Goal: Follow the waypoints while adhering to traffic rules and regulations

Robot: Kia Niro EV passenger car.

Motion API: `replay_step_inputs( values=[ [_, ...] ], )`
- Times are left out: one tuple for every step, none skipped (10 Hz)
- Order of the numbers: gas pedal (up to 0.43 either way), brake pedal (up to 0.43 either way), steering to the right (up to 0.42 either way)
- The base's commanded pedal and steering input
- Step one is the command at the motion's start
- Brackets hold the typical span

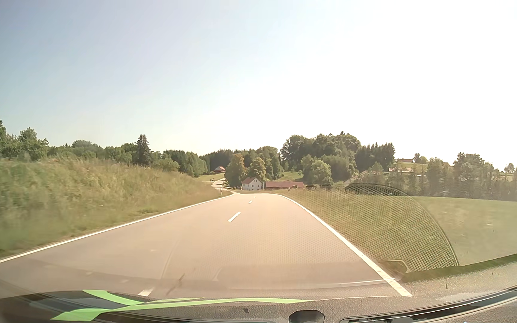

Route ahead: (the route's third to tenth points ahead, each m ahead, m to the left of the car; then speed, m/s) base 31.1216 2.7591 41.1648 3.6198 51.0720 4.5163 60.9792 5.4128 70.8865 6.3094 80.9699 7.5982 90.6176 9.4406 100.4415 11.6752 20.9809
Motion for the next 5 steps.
replay_step_inputs(
  values=[
    [0.169,0.0,-0.009],
    [0.169,0.0,-0.01],
    [0.169,0.0,-0.01],
    [0.169,0.0,-0.01],
    [0.138,0.0,-0.01]
  ],
)
